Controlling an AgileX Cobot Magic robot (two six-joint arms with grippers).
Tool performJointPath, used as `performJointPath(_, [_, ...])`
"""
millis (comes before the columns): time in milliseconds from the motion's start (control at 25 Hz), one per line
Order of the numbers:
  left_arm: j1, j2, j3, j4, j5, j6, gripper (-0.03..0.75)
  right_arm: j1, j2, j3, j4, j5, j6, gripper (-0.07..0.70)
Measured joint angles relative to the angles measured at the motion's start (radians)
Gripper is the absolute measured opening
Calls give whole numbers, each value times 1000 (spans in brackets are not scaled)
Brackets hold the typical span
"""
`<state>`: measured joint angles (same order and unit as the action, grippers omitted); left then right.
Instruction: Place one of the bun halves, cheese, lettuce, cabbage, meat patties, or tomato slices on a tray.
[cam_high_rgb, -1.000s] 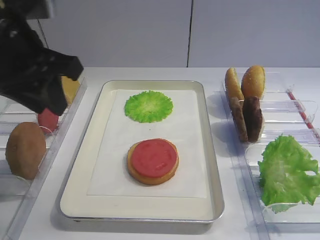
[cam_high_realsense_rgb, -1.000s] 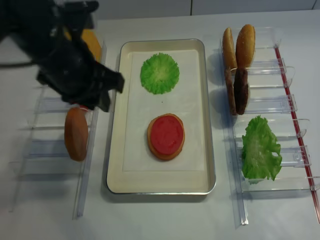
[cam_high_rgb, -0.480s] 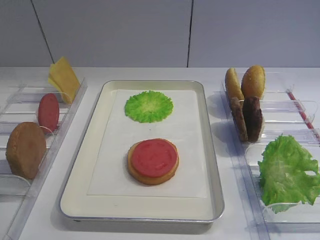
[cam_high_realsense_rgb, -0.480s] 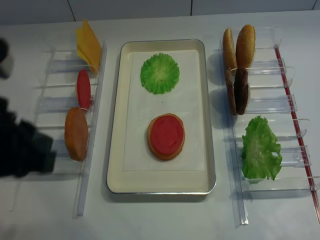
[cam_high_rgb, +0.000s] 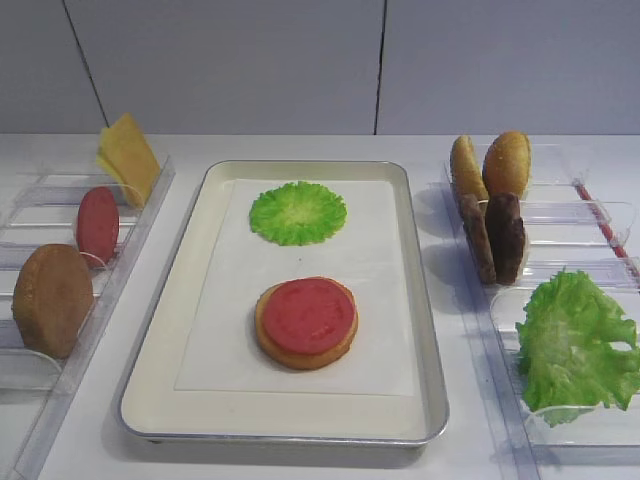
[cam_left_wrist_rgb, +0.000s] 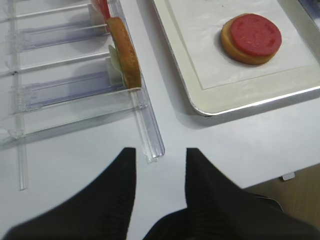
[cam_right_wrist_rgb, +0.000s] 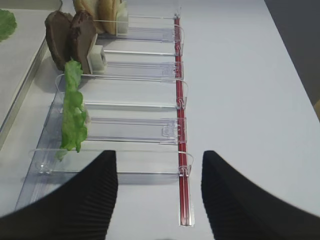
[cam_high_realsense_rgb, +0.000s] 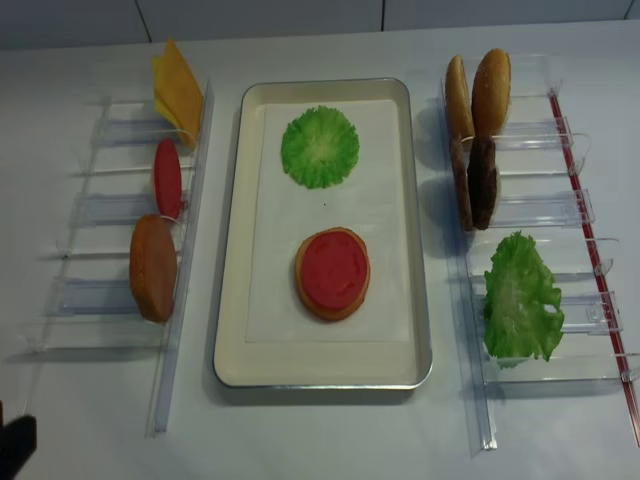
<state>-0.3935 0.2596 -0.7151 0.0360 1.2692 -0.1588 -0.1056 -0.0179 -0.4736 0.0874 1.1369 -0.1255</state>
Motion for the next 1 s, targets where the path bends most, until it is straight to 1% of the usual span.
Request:
performJointPath(160, [0,-133,65,-45,2,28,227,0,0,0,0,0,0,393])
performJointPath(320, [0,-248,115,-59,8,75,219,0,0,0,0,0,0,393])
performJointPath(440, [0,-275,164,-67,10,120,216,0,0,0,0,0,0,393])
performJointPath(600, [0,-277,180,-87,12,167,215,0,0,0,-2,0,0,393])
performJointPath(680, [0,-277,189,-93,-5,182,211,0,0,0,-2,0,0,393])
performJointPath(800, [0,-277,219,-96,-62,199,209,0,0,0,-2,0,0,393])
performJointPath(1000, [0,-277,226,-96,-82,203,206,0,0,0,-2,0,0,393])
